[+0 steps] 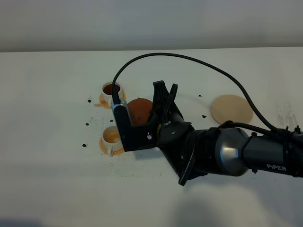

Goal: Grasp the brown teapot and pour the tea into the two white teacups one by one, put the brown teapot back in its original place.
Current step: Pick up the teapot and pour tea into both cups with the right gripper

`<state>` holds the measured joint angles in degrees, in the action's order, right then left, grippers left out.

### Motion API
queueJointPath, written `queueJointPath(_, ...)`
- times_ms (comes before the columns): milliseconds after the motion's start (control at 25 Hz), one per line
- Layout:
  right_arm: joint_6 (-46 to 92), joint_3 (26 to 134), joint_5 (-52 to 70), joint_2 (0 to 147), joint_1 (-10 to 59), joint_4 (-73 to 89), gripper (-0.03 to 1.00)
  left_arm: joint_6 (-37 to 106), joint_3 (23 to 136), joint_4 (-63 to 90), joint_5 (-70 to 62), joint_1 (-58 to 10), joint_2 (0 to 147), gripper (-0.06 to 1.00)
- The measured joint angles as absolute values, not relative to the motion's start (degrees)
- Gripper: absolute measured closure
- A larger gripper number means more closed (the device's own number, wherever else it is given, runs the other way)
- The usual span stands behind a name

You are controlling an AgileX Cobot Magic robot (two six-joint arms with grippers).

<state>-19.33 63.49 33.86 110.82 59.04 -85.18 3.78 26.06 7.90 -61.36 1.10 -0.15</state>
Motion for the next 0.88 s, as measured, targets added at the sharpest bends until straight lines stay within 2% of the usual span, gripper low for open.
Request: queueJointPath(880,-16.3,63.7,33.9,110.8,59.0,-88.6,0.88,3.7,26.1,7.9,-61.4,1.1,-0.1,0.43)
